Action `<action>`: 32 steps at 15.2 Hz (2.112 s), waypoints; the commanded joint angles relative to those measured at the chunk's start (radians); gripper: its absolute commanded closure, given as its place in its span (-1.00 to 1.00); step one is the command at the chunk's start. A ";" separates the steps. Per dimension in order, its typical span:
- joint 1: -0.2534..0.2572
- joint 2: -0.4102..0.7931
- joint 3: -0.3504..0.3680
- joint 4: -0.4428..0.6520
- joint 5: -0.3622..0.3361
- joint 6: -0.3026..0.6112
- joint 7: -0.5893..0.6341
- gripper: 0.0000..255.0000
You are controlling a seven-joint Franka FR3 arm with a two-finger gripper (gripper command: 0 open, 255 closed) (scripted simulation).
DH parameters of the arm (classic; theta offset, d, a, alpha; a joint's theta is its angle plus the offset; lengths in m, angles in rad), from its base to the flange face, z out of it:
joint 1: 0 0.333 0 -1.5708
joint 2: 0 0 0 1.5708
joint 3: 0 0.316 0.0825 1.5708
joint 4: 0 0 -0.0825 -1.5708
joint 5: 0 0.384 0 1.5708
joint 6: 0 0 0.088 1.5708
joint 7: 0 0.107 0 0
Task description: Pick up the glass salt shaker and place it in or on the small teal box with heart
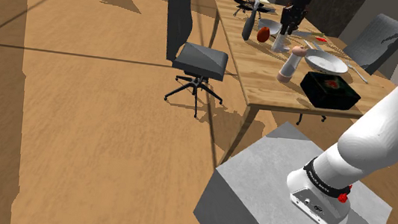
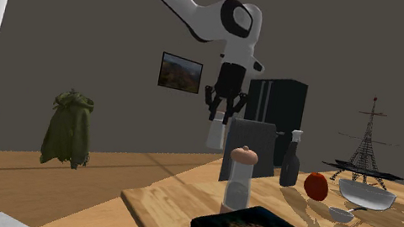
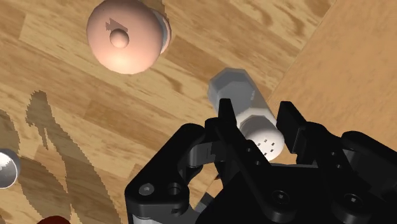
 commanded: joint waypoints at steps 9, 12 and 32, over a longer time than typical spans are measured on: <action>-0.064 -0.119 -0.063 -0.075 -0.059 -0.040 -0.116 1.00; -0.093 -0.158 -0.093 -0.104 -0.084 -0.046 -0.171 1.00; -0.248 -0.223 -0.284 -0.165 -0.180 -0.023 -0.498 1.00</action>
